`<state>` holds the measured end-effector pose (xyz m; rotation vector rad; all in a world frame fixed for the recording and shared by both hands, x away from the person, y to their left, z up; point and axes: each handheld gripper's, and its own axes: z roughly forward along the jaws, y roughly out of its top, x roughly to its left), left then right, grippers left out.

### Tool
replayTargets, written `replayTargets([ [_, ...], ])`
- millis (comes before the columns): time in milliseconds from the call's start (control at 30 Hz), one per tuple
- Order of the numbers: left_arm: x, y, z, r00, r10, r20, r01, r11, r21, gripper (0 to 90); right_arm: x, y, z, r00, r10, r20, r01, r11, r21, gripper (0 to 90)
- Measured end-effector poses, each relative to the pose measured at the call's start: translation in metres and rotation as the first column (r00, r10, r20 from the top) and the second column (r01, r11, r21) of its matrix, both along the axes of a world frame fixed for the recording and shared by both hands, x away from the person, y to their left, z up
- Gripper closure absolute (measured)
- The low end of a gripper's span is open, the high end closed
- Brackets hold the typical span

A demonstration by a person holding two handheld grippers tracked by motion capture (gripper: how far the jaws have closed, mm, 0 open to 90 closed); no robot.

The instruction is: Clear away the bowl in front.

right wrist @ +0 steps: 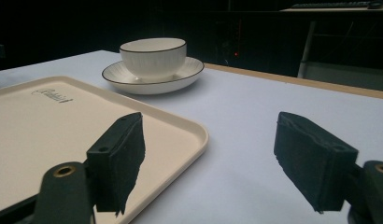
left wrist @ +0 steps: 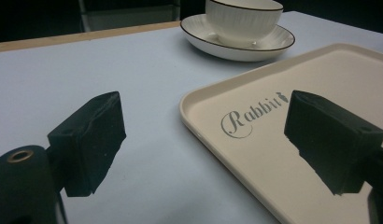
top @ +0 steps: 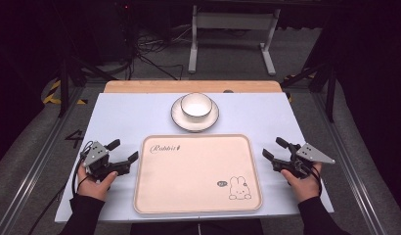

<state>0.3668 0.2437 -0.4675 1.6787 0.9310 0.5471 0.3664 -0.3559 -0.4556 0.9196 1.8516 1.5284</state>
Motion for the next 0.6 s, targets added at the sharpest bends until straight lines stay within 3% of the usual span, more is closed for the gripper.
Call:
replayTargets([
  [133,0.0,0.001,0.001,0.9999,-0.002,-0.017,0.001,1.0,-0.004,13.7,0.0,-0.001,0.0,1.0,0.005,0.002,-0.005,1.0,0.006,24.3],
  [167,0.0,0.0,0.001,0.9993,0.007,-0.037,-0.007,1.0,-0.002,13.8,0.0,0.0,0.0,1.0,0.004,0.004,-0.004,1.0,0.004,24.2],
  [467,0.002,-0.009,0.017,0.9997,-0.008,-0.022,0.008,1.0,-0.005,13.8,0.0,0.0,0.0,1.0,0.002,0.0,-0.002,1.0,-0.001,23.8],
  [600,0.002,-0.015,0.024,0.9985,-0.015,-0.052,0.016,0.9998,0.014,13.6,0.001,0.0,0.0,1.0,0.002,-0.005,-0.002,1.0,0.0,23.4],
])
